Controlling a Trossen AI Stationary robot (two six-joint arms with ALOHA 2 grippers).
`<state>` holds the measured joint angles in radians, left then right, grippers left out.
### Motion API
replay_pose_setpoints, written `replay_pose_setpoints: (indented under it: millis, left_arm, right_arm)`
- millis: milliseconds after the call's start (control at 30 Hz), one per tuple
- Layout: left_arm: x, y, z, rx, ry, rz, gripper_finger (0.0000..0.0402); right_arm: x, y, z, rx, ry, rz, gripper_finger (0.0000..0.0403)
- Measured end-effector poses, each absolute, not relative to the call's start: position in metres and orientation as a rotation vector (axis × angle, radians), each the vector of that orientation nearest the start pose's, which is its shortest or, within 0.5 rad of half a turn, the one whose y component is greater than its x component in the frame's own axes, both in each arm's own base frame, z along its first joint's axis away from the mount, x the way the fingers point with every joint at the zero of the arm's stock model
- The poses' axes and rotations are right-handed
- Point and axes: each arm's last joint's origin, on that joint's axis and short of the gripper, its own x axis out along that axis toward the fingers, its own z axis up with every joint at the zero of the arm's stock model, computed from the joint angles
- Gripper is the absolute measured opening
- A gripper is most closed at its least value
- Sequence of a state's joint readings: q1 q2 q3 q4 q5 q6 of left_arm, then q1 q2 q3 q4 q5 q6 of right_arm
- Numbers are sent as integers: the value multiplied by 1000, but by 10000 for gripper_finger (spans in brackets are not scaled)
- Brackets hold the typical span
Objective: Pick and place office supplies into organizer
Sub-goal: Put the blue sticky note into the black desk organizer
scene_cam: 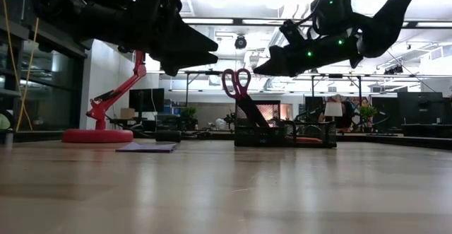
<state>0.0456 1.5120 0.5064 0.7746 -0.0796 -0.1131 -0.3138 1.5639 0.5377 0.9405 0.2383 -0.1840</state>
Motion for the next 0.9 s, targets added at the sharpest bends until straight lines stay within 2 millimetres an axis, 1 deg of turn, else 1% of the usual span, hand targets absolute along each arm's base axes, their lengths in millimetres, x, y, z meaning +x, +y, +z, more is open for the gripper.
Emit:
replay_pose_setpoints:
  millis: [67, 167, 300, 400, 500, 700, 800, 900]
  left_arm:
    - [280, 15, 170, -108, 224, 137, 193]
    - [280, 15, 170, -112, 224, 138, 193]
    - [280, 15, 170, -113, 225, 138, 193]
    - [280, 15, 169, -98, 239, 137, 193]
    - [279, 15, 166, -79, 265, 137, 193]
    - [278, 15, 164, -62, 291, 121, 193]
    - [277, 13, 167, -70, 287, 64, 193]
    - [274, 12, 177, -74, 260, 29, 193]
  right_arm:
    - [276, -97, 185, -177, 96, -541, 66]
    - [278, -90, 192, -188, 22, -493, 66]
    - [283, -71, 197, -195, -37, -322, 67]
    - [288, -52, 195, -195, -35, -205, 67]
    - [291, -29, 192, -203, -6, -101, 67]
    - [292, 12, 184, -238, 61, 47, 67]
    - [291, 25, 180, -248, 87, 90, 68]
    - [290, 31, 180, -218, 94, 96, 83]
